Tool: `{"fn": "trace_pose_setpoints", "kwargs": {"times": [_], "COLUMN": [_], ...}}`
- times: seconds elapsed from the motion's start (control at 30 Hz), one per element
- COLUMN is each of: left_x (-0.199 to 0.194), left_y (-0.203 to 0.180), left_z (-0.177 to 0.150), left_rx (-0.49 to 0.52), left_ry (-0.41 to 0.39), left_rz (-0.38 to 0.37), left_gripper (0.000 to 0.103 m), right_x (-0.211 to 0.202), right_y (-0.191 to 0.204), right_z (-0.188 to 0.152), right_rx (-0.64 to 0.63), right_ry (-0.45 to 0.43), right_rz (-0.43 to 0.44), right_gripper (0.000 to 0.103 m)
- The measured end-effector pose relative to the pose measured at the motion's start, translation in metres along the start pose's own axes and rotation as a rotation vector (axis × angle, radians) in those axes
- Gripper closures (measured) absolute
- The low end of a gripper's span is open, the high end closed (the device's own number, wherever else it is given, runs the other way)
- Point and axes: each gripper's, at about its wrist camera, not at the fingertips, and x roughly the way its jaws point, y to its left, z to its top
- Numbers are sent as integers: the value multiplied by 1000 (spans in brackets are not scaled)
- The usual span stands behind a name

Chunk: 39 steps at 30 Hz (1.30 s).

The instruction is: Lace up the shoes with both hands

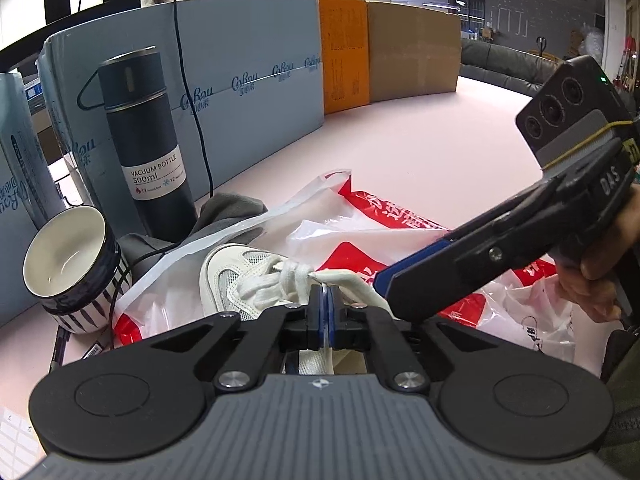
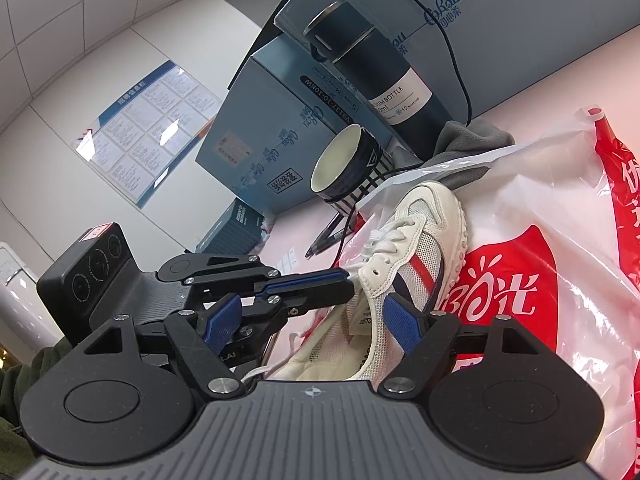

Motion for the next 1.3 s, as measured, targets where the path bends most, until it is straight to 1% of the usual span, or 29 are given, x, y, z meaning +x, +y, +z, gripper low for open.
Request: {"fn": "trace_pose_setpoints", "kwargs": {"times": [0.13,0.4,0.43,0.5,0.57,0.6,0.67,0.73,0.8,0.87,0.9,1.0,1.07,1.1,1.13,1.2,1.3], "left_x": [6,12,12,9,0,-7,-20,-33,-41,-40,-36,-21,-11,-7,-3,4,15], "left_y": [-2,1,1,1,4,6,10,9,2,-10,-16,-31,-38,-40,-42,-46,-52], "left_z": [-1,-4,-4,-5,-8,-9,-12,-12,-11,-7,-4,3,6,6,6,7,7], "left_rx": [-7,-73,-81,-97,-122,-147,-196,-228,-238,-237,-236,-254,-287,-299,-312,-337,-374], "left_ry": [6,-28,-30,-30,-51,-68,-90,-109,-117,-94,-77,-41,-34,-32,-29,-24,-16], "left_rz": [5,27,33,59,95,109,129,123,83,54,53,63,90,111,132,174,238], "left_gripper": [102,101,100,89,66,64,64,64,64,64,64,64,64,64,64,64,64], "right_x": [0,0,0,0,-2,-4,-9,-15,-18,-21,-22,-19,-16,-14,-12,-7,0], "right_y": [0,-2,-2,-2,-1,-2,-6,-14,-25,-37,-45,-62,-71,-73,-73,-73,-75], "right_z": [-1,-4,-4,-4,-4,-4,-4,-3,-1,2,6,21,32,36,40,43,40], "right_rx": [9,32,35,35,32,33,49,88,142,217,271,420,495,514,520,513,515], "right_ry": [-3,-15,-16,-17,-18,-24,-54,-87,-107,-127,-135,-135,-133,-124,-108,-71,-30], "right_rz": [4,11,13,13,14,13,1,-10,-8,8,24,69,86,92,86,60,59], "right_gripper": [27,24,24,22,22,22,17,16,15,16,16,19,24,34,48,60,60]}}
